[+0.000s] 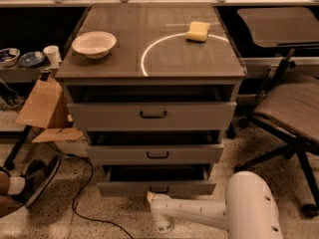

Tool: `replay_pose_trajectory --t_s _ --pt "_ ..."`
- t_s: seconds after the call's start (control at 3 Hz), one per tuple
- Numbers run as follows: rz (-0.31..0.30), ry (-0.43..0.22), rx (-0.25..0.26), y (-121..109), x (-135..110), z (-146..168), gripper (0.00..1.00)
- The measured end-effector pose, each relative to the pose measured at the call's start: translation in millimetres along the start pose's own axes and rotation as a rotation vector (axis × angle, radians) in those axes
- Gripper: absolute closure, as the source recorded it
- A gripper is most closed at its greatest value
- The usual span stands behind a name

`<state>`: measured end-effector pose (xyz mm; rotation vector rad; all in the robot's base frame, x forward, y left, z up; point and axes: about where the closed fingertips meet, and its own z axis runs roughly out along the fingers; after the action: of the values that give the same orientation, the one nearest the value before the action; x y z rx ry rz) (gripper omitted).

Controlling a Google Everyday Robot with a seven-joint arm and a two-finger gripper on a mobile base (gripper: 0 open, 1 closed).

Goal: Open bottom drawer

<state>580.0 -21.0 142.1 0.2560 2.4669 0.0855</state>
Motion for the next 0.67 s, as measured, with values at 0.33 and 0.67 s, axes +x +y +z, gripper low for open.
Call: replay_pose_trajectory --t_s 0.33,0.67 --pt "0.001 0.000 0.000 4.8 1.3 -0.2 1.00" --pt "0.014 -0.005 -0.001 9.2 2.7 -3.8 1.00"
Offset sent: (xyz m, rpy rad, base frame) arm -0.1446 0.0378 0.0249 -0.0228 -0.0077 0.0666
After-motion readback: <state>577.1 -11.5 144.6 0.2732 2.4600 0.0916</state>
